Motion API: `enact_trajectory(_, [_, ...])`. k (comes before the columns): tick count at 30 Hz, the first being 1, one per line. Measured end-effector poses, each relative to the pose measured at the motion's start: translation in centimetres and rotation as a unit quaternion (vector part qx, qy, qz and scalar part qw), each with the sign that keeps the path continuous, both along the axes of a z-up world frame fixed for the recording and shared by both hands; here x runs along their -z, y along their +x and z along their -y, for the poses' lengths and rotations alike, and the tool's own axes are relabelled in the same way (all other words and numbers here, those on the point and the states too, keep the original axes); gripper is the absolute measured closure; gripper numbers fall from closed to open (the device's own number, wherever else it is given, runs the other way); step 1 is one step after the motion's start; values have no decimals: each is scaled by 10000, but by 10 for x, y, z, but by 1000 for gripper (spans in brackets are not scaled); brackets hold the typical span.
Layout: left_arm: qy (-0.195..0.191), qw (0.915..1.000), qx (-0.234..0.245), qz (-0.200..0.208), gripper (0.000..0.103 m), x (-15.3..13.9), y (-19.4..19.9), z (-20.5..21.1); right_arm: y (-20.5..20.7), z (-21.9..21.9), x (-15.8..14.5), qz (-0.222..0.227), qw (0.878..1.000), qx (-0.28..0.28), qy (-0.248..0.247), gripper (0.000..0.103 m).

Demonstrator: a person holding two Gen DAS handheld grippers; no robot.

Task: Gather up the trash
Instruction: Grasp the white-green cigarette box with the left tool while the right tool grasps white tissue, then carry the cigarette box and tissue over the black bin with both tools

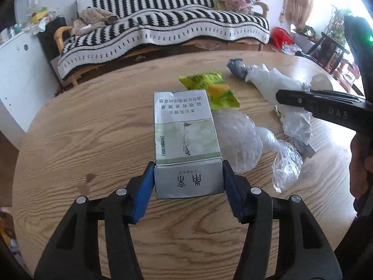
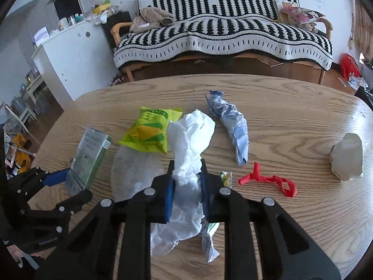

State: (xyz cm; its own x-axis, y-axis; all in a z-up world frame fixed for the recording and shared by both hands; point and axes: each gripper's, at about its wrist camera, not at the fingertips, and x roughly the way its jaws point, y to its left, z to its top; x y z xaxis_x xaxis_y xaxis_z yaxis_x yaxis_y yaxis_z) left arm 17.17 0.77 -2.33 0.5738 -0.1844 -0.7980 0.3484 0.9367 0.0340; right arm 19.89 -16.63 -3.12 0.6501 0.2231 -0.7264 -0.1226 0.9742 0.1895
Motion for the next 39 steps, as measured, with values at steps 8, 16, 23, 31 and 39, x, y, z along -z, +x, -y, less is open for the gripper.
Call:
enact_trajectory(8, [-57, 9995, -296, 10, 48, -5, 1, -13, -8, 2, -9, 87, 9999, 28, 118, 83])
enact_trajectory(16, [-43, 9997, -219, 52, 48, -9, 2, 1, -17, 13, -12, 77, 9998, 134, 116, 83])
enact_trajectory(23, [-120, 9998, -59, 140, 48, -19, -2, 31, -43, 53, -23, 149, 9988, 461, 114, 83])
enact_trajectory(31, [-540, 9966, 592, 209, 47, -42, -25, 116, -111, 145, -45, 287, 9920, 1192, 291, 83])
enact_trajectory(39, [-800, 9842, 1572, 151, 47, -59, -69, 235, -222, 261, -57, 332, 9739, 2244, -61, 83])
